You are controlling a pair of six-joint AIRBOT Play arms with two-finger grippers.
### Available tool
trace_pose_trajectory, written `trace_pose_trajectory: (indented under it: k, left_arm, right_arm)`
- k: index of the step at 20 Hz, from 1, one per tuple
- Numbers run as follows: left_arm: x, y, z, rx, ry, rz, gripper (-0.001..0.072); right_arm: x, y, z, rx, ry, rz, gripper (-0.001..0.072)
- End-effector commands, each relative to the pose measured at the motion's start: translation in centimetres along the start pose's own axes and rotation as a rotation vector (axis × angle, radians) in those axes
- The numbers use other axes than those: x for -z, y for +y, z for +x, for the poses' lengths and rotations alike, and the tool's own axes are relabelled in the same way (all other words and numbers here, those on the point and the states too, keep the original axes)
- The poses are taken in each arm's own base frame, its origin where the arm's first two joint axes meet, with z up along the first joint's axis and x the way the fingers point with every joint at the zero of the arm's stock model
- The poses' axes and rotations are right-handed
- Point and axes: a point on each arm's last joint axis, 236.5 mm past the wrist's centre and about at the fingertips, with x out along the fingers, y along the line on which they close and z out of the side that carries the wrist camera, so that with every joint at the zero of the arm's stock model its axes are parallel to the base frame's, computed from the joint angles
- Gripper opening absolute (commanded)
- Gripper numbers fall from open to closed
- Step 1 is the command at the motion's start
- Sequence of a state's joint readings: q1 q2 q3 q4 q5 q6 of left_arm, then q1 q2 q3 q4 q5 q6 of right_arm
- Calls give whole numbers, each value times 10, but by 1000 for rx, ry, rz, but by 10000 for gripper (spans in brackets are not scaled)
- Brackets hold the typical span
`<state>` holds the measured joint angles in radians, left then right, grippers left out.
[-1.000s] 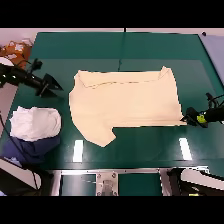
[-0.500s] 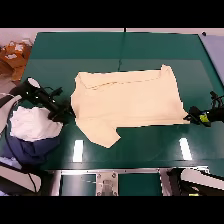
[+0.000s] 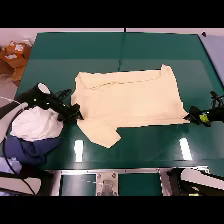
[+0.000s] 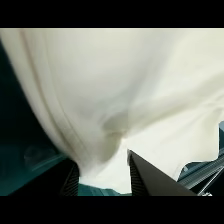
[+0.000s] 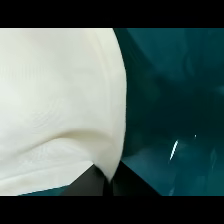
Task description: Fold the shirts.
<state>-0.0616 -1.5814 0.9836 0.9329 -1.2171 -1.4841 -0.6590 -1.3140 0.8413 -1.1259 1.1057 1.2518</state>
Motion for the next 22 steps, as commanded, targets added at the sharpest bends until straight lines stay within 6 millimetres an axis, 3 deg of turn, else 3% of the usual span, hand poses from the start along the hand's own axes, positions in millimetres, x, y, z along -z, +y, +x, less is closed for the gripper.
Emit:
trace_pose_trajectory:
  k: [1, 2, 4, 6, 8, 10, 12, 14, 15, 17, 18, 20, 22]
  left_arm:
    - [1, -4, 18, 3, -33, 0, 299]
    - [4, -5, 21, 8, -29, 26, 138]
    - [9, -7, 19, 14, -4, 36, 110]
    - [15, -4, 11, -7, 4, 65, 19]
    - [14, -6, -6, -39, -47, 106, 18]
    - [5, -25, -31, -26, -143, 158, 18]
    - [-5, -61, -76, 0, -253, 250, 18]
    - [-11, -111, -144, 31, -407, 379, 18]
    - [-9, -142, -187, 48, -509, 457, 18]
    - [10, -203, -281, 83, -741, 614, 18]
    - [29, -231, -325, 101, -855, 687, 18]
    - [82, -276, -406, 131, -1064, 830, 18]
    - [146, -304, -463, 150, -1229, 952, 19]
  right_arm:
    - [-3, 7, 0, -28, -12, 6, 11]
    - [-3, 8, 0, -30, -13, 8, 12]
    - [-3, 7, 0, -30, -13, 8, 12]
    - [-3, 8, -1, -31, -14, 8, 11]
    - [-4, 12, -2, -47, -17, 15, 11]
    - [-11, 38, -13, -138, -56, 40, 11]
    - [-28, 82, -47, -255, -144, -28, 11]
    - [-48, 129, -106, -334, -277, -134, 11]
    - [-56, 155, -144, -386, -361, -183, 11]
    - [-59, 213, -238, -516, -564, -293, 11]
    - [-51, 239, -286, -579, -666, -347, 11]
    - [-18, 284, -379, -675, -865, -468, 11]
    - [20, 311, -455, -690, -1074, -528, 12]
